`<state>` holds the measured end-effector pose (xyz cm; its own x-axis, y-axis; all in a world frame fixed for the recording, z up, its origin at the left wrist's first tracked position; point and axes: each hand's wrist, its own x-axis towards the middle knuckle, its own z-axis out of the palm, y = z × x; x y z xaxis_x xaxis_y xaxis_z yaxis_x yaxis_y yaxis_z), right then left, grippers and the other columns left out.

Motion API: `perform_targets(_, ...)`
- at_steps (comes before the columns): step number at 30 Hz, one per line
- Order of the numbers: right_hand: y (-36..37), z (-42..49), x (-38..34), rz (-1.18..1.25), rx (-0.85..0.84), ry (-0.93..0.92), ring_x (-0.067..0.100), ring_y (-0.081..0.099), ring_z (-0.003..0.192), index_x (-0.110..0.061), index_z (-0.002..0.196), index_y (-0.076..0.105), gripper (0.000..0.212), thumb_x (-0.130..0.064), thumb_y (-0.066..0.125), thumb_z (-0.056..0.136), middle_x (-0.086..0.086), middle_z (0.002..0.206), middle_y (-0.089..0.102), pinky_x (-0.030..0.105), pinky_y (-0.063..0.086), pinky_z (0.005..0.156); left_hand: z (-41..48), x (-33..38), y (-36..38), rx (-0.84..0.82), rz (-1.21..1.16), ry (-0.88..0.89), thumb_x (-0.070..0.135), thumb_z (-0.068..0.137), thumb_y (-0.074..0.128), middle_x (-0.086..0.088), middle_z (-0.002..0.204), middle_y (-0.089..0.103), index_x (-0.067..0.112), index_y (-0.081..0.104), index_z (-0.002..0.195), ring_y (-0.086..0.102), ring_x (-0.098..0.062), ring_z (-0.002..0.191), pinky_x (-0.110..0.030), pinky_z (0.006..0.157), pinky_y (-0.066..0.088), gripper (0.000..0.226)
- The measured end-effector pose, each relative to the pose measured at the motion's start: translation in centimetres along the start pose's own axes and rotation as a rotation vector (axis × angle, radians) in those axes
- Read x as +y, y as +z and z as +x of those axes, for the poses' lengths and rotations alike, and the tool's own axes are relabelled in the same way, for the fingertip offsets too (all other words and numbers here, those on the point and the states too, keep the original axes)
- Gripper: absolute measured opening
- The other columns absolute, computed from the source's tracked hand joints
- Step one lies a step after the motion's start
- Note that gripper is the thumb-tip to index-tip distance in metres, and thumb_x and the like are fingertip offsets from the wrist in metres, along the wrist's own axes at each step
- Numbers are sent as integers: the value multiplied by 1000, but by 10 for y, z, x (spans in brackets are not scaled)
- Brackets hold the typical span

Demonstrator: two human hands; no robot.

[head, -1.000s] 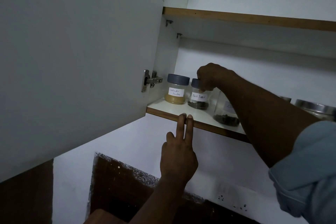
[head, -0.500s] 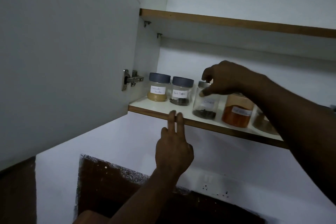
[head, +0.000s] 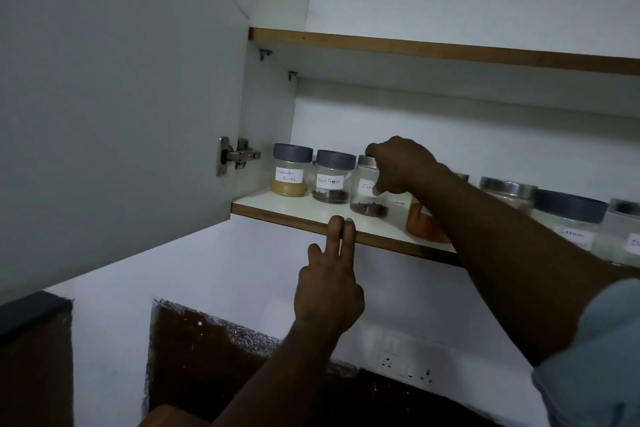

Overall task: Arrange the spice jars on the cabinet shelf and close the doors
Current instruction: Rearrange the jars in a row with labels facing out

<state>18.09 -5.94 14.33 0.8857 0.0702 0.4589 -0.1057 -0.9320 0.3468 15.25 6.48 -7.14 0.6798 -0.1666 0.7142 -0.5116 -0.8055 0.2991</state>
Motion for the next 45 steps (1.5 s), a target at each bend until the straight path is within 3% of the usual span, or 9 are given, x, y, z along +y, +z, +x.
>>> perform_targets(6,4,18,-3,-6,-15,5,32,63,105,-16,131,57,76,-34,94,67,12,120,62,35,43,71,-1,4,2,9,-2,-10,40,74,70,1,165,-9,24,-6,155,52,-27,109,-30,66,55,112)
perform_targets(16,9,22,-3,-31,-20,-2,31,62,108,-14,130,54,73,-34,91,70,12,122,62,37,46,73,0,2,6,47,24,1,40,72,70,0,165,-4,22,-3,155,53,-26,105,-28,61,53,113)
perform_targets(19,4,10,-2,-27,16,-36,33,61,115,-14,143,42,88,-42,87,74,13,131,59,41,50,83,0,3,6,38,32,-12,41,73,70,1,165,-7,23,-6,155,53,-25,106,-26,62,50,113)
perform_targets(22,-16,-10,7,-36,105,-46,33,61,117,-16,145,43,84,-53,79,79,12,135,59,41,50,85,-1,7,4,35,40,-35,43,74,70,0,165,-10,21,-7,156,52,-23,105,-23,61,44,114)
perform_targets(26,-43,-47,34,-92,94,-24,29,62,110,-21,142,51,78,-63,74,80,10,128,64,37,44,72,-4,23,0,31,28,-99,49,78,67,2,165,-16,16,-1,158,58,-19,101,-24,69,51,109)
perform_targets(28,-50,-64,50,-132,35,1,27,63,108,-23,137,54,77,-66,75,77,8,124,65,36,45,70,-3,35,-4,31,16,-84,51,78,67,0,167,-10,17,6,156,62,-20,102,-27,74,55,104)
perform_targets(32,-48,-83,72,-142,-151,30,22,62,107,-23,137,55,76,-54,83,74,1,122,67,39,54,79,1,70,-5,-51,3,116,44,81,69,-6,166,9,22,14,151,63,-29,109,-35,77,58,92)
perform_targets(36,-26,-84,77,-106,-33,20,21,59,93,-24,129,60,68,-51,86,71,1,112,69,34,45,65,-2,89,2,-39,-42,43,45,81,69,-5,164,12,22,20,150,65,-24,102,-32,78,59,88)
perform_targets(45,3,-54,74,-31,-8,74,26,63,99,-19,121,63,58,-42,86,73,6,112,68,37,53,73,-2,77,12,14,-47,98,39,77,72,-4,160,18,23,24,146,62,-26,97,-29,64,56,86)
